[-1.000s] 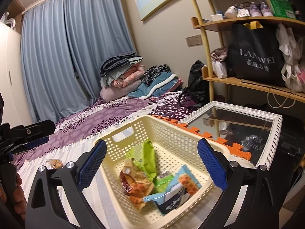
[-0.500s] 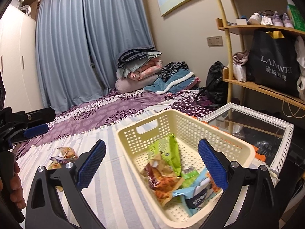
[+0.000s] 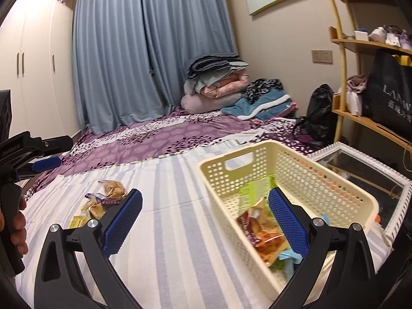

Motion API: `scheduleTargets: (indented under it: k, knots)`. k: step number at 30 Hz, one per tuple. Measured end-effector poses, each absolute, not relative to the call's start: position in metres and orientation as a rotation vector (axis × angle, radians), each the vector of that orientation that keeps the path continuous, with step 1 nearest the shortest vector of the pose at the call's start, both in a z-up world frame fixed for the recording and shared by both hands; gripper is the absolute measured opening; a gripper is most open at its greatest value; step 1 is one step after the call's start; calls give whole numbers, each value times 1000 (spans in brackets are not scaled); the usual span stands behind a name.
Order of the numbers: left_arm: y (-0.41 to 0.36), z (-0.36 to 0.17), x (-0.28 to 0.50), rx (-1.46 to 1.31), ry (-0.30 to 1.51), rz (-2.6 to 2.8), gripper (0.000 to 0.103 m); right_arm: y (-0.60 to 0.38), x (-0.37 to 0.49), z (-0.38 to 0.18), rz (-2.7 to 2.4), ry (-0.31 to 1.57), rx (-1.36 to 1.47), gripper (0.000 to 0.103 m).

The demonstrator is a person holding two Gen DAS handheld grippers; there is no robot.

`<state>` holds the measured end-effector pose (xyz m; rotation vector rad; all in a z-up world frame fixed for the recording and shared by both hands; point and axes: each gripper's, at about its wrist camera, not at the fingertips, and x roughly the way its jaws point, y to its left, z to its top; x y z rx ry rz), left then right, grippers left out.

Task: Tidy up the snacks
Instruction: 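Move both tools back toward the remaining snack pile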

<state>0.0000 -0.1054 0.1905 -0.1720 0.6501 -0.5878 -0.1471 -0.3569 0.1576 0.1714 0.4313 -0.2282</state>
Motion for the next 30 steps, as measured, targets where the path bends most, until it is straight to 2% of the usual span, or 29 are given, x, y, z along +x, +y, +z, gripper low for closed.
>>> scheduleTargets:
  k: [18,30]
  knots:
    - [-12,151,26,-234,716,-379,99,-298,-104,139,-26,545,133,98]
    - [20,68,55,-240,879,-214,99,-278,-92,127,22,591,112,98]
